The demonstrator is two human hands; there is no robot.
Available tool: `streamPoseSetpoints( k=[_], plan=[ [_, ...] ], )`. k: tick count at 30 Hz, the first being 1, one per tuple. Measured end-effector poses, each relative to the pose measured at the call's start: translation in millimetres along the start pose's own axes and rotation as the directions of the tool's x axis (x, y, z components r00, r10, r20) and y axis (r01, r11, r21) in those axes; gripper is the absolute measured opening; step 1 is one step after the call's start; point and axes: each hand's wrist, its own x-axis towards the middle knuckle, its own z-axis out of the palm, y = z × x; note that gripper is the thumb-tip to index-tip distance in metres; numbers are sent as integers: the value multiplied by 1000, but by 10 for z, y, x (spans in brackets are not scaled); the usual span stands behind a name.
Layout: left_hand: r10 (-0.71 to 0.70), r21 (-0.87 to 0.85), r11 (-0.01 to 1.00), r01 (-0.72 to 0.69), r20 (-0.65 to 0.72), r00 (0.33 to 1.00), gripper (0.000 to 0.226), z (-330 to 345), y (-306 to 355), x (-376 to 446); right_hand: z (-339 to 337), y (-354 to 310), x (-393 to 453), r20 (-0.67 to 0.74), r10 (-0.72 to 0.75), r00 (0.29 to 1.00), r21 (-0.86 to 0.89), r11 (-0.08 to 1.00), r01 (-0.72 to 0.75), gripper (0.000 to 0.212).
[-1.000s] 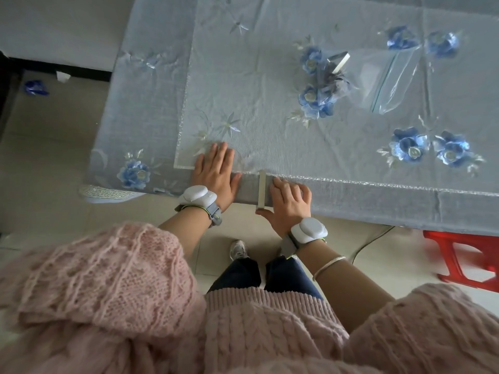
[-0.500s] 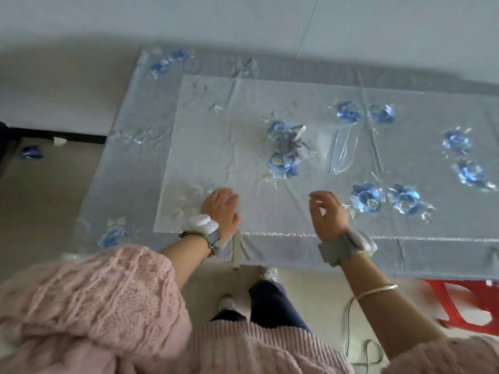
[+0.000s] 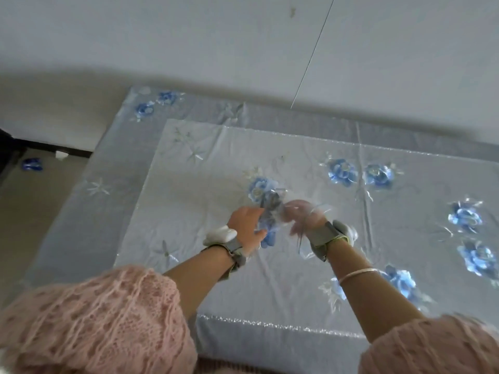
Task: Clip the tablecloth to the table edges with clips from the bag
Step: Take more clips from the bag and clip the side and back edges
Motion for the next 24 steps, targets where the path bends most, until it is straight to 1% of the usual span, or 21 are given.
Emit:
streamPoseSetpoints(
  k=[1,2,3,4,6,8,9,10,11,12,14,15,16,17,18,19,20,21,22,23,24],
  plan=[
    [-5,45,999,5,11,1000,42,33,-26,53,-21,-20,62,-56,-16,998,25,1000,17,28],
    [7,98,995,-10,26,1000,40,48,-58,74,-27,-31,111,-100,-34,994,79,996,42,22],
    [25,143,989,-31,41,999,40,53,-78,113,-28,-56,164,-95,-24,995,128,991,36,14],
    [45,182,982,-53,48,998,40,62,-100,155,-13,-68,235,-64,-10,998,154,988,19,16],
    [104,226,969,-103,5,995,42,50,-127,184,61,-70,336,32,17,999,116,993,-21,28],
    [193,246,953,-176,-47,980,44,42,-148,193,120,-66,349,107,-10,994,-14,1000,11,46],
    [210,262,945,-195,-29,977,45,41,-160,190,129,-47,350,119,-60,991,-112,991,73,59],
    [211,280,939,-201,-6,977,44,35,-175,193,122,-54,304,115,-108,987,-150,981,125,68],
    [194,295,937,-189,12,981,42,43,-181,206,92,-59,291,107,-125,986,-138,981,139,73],
    [170,313,935,-168,22,985,38,61,-179,228,44,-64,237,101,-104,989,-112,987,115,74],
    [112,353,928,-116,34,993,34,99,-156,268,-76,-51,121,6,-25,1000,-26,999,25,69],
    [94,367,925,-101,38,995,33,111,-141,291,-139,-15,104,-71,-50,996,-45,998,47,63],
    [78,371,925,-87,40,996,33,128,-152,278,-191,48,52,-128,-73,989,-30,997,70,54],
    [77,371,924,-88,44,996,32,137,-148,282,-249,126,38,-171,-99,980,-2,995,100,47],
    [86,362,927,-97,46,995,30,147,-154,287,-290,153,-4,-182,-128,975,10,991,132,41],
    [94,347,932,-106,50,994,29,158,-148,281,-291,161,-18,-174,-145,974,-10,989,146,31],
    [105,331,936,-115,49,993,28,174,-151,277,-262,126,-56,-134,-144,981,5,989,146,15],
    [106,314,943,-112,37,994,28,175,-175,267,-215,54,-47,-60,-143,988,44,988,146,10],
    [109,300,947,-113,31,994,28,185,-171,270,-182,11,-31,31,-135,990,152,980,128,18],
    [114,291,949,-117,28,993,27,194,-159,267,-132,-41,-39,115,-135,984,265,959,100,15],
    [117,270,956,-115,9,993,26,200,-159,266,-85,-97,-32,113,-162,980,239,962,132,12]
  ],
)
